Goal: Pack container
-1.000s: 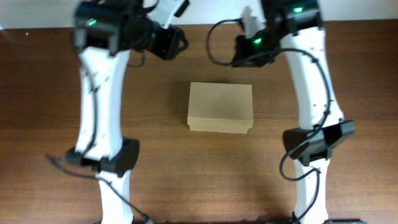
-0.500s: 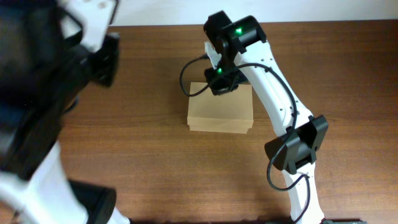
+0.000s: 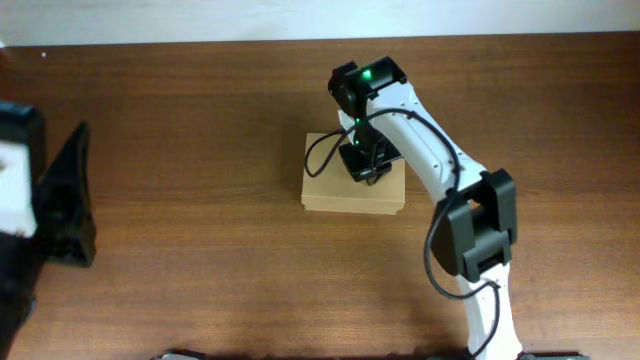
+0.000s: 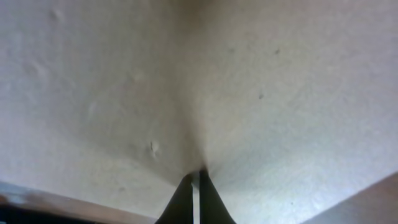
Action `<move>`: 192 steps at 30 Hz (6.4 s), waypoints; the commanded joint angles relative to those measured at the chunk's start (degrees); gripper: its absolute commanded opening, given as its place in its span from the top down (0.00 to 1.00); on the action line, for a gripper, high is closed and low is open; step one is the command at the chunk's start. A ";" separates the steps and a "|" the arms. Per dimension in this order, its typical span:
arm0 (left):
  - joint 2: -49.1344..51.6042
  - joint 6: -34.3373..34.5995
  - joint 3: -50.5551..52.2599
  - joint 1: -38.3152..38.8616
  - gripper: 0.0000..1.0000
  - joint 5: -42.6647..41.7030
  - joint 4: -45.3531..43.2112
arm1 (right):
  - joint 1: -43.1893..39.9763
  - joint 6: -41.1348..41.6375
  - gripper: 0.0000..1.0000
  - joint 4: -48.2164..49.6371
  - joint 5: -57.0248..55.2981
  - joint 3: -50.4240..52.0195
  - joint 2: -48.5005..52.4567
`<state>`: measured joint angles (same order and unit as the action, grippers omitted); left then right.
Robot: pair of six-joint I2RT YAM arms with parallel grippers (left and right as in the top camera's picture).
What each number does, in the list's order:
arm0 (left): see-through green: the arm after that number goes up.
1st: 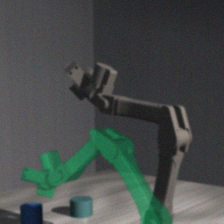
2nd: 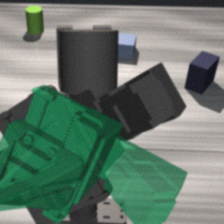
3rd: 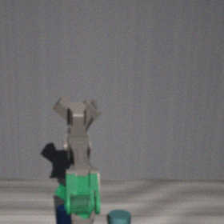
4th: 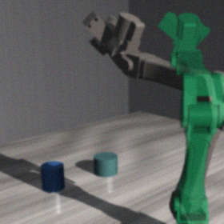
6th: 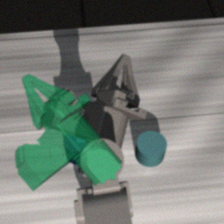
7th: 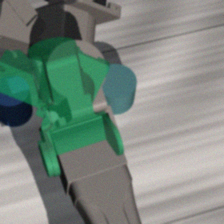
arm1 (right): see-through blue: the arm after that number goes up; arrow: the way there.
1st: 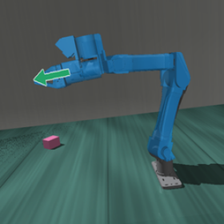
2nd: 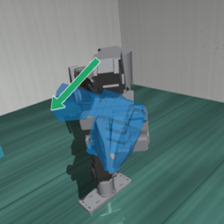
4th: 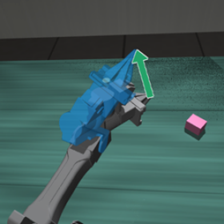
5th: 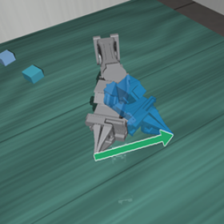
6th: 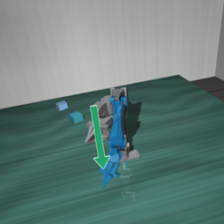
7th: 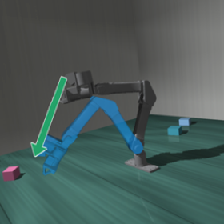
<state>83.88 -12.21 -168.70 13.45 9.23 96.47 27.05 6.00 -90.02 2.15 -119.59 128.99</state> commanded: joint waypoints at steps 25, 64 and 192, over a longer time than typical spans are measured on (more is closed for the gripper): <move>-21.55 2.32 4.04 -0.44 0.00 -4.81 0.17 | 0.07 6.84 0.87 -7.32 -24.11 -11.06 -40.41; -69.11 7.96 48.81 -7.63 0.00 13.77 0.20 | -18.56 16.28 0.01 -6.84 -34.99 33.35 -110.60; -77.33 25.03 129.02 -7.50 0.01 15.61 -56.78 | -26.69 -14.53 0.01 95.30 -8.35 119.27 -128.74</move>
<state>6.74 12.08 -39.79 6.13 25.26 39.79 0.86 -8.97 4.97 -6.92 -0.60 0.73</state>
